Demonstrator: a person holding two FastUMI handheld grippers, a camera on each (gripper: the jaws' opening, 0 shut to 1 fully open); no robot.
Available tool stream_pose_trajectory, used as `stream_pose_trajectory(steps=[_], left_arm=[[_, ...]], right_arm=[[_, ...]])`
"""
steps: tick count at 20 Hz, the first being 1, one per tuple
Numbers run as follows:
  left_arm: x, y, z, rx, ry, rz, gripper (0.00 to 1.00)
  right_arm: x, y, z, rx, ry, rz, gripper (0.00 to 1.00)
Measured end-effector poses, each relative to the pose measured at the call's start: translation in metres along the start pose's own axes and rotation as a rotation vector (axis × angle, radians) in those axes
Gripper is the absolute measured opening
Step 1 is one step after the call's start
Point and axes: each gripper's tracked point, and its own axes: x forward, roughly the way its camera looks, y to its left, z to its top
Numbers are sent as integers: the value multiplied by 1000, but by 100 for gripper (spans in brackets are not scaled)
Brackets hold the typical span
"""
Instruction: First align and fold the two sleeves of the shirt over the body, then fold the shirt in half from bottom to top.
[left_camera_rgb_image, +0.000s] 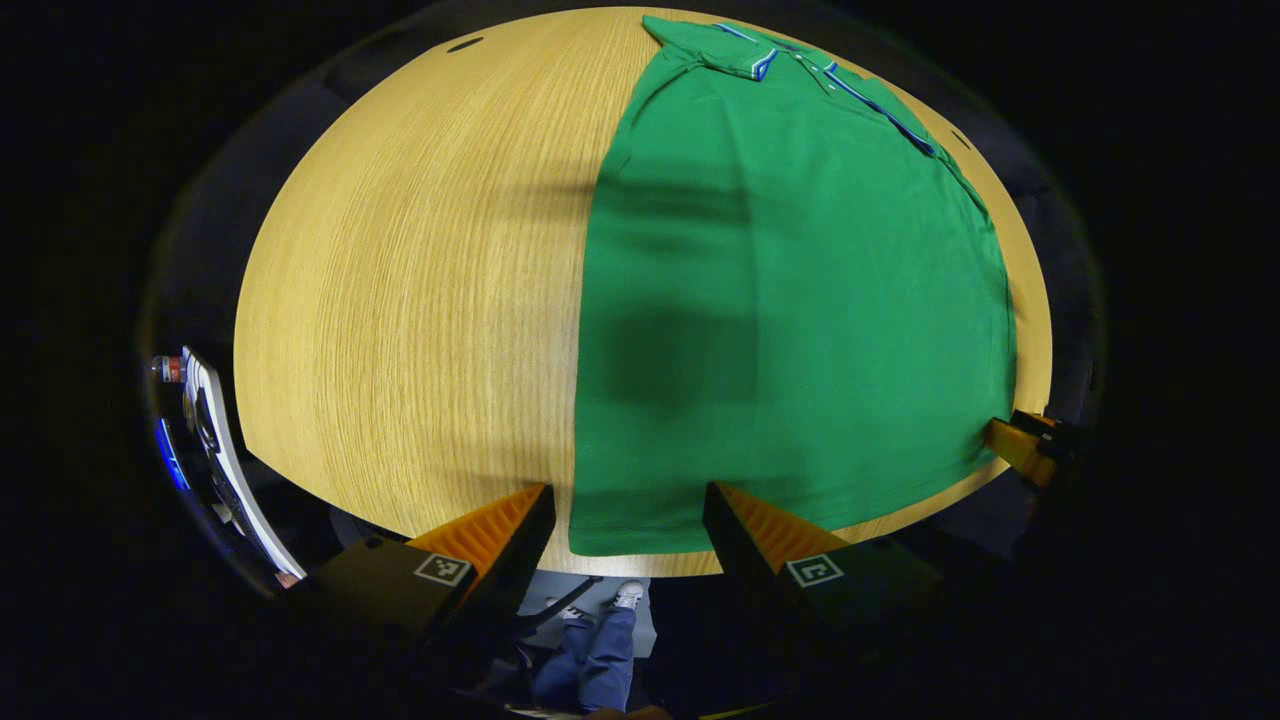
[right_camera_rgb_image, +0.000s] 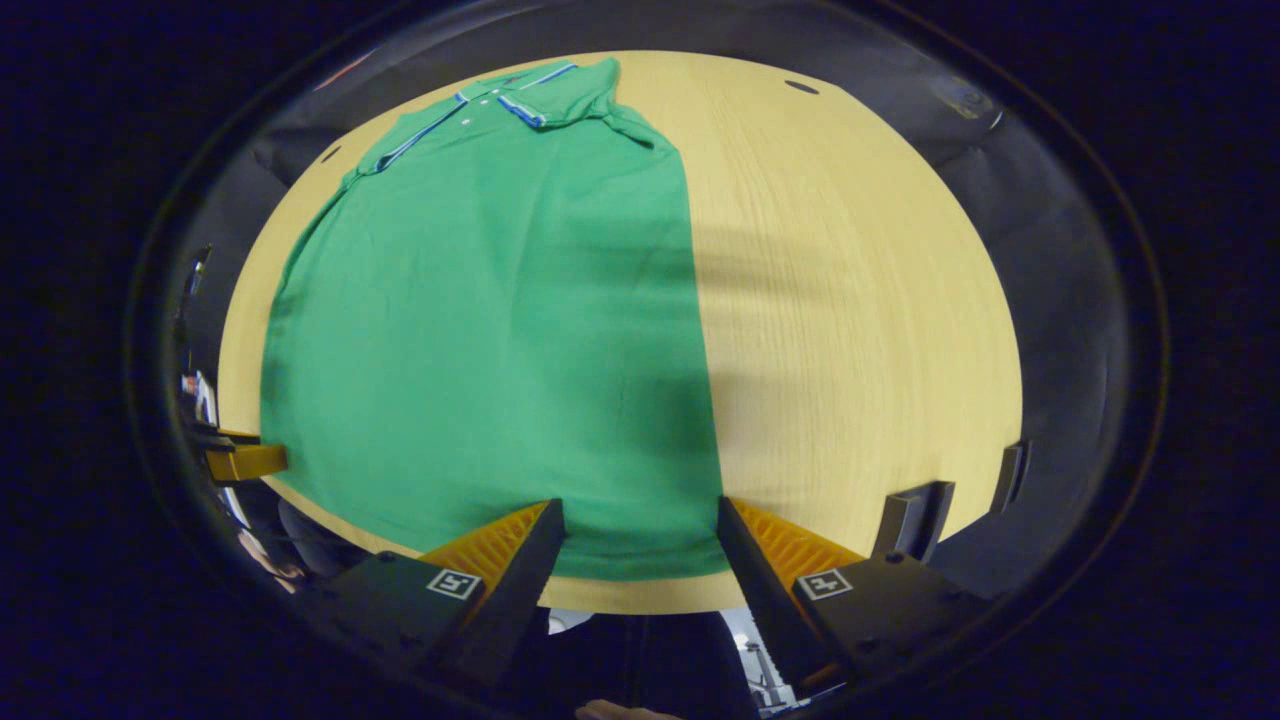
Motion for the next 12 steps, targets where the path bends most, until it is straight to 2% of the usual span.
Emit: stream_pose_trajectory(steps=[6, 9, 11, 12], left_arm=[[1, -2, 1, 1, 4, 2, 98], [1, -2, 1, 1, 6, 3, 98], [1, -3, 0, -1, 8, 2, 98], [0, -3, 1, -1, 6, 2, 99]], right_arm=[[0, -3, 0, 2, 38, 4, 98], [-1, -7, -1, 24, 88, 30, 96], [2, -20, -3, 40, 120, 3, 95], [0, -21, 1, 53, 114, 6, 98]])
